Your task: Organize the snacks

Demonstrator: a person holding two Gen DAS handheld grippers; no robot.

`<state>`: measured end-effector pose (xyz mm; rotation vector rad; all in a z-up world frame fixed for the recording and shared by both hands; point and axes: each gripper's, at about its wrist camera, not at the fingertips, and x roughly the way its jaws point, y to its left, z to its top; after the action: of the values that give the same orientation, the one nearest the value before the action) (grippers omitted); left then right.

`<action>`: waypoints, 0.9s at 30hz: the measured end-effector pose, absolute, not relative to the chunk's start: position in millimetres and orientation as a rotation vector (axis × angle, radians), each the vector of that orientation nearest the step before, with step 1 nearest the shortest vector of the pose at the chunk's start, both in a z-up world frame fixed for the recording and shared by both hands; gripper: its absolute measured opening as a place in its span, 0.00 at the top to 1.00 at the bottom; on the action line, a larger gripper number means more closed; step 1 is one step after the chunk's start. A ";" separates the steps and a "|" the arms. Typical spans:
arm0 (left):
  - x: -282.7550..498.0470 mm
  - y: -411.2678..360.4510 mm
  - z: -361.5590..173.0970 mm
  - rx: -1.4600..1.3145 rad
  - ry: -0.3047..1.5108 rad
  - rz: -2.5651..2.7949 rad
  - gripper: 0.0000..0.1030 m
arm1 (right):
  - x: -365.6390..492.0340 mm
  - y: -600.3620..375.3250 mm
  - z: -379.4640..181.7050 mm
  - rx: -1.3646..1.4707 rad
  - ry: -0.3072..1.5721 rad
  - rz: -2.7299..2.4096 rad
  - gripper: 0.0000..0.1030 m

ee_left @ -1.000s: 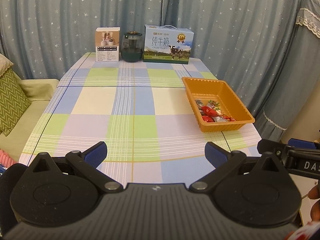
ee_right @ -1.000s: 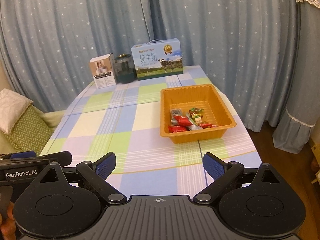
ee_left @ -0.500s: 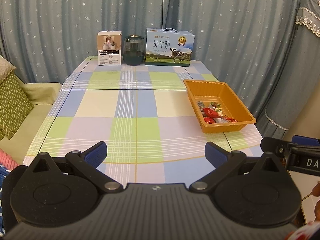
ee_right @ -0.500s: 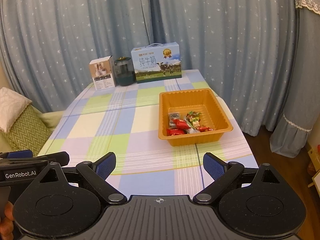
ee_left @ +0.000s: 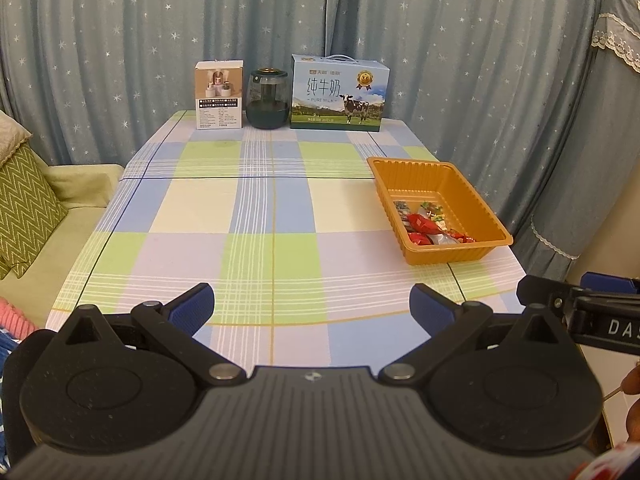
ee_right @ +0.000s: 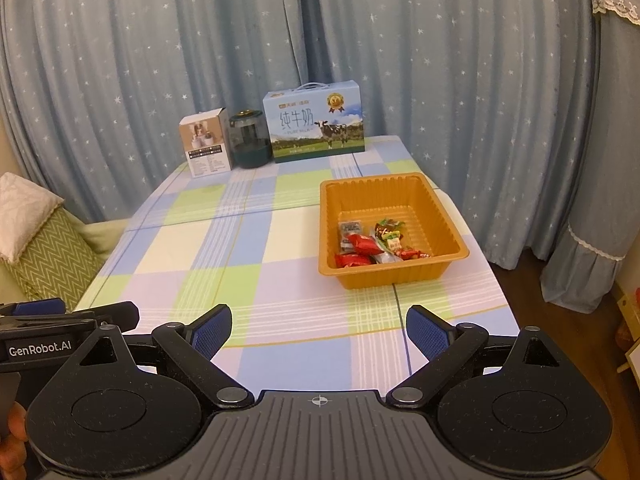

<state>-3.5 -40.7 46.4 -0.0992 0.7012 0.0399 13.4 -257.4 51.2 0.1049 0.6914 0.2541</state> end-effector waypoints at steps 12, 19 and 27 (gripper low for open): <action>-2.5 -39.3 46.1 -0.096 0.703 0.041 0.00 | 14.6 -258.7 50.9 0.109 0.687 0.248 0.09; -3.0 -39.3 45.8 -0.097 0.702 0.041 0.00 | 14.7 -258.3 51.0 0.108 0.687 0.248 0.09; -3.0 -39.1 45.6 -0.096 0.702 0.041 0.00 | 14.8 -258.5 50.7 0.109 0.688 0.248 0.09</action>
<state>-3.0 -39.1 45.6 -0.0963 0.7022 0.0407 14.8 -258.5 50.7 0.1090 0.6882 0.2482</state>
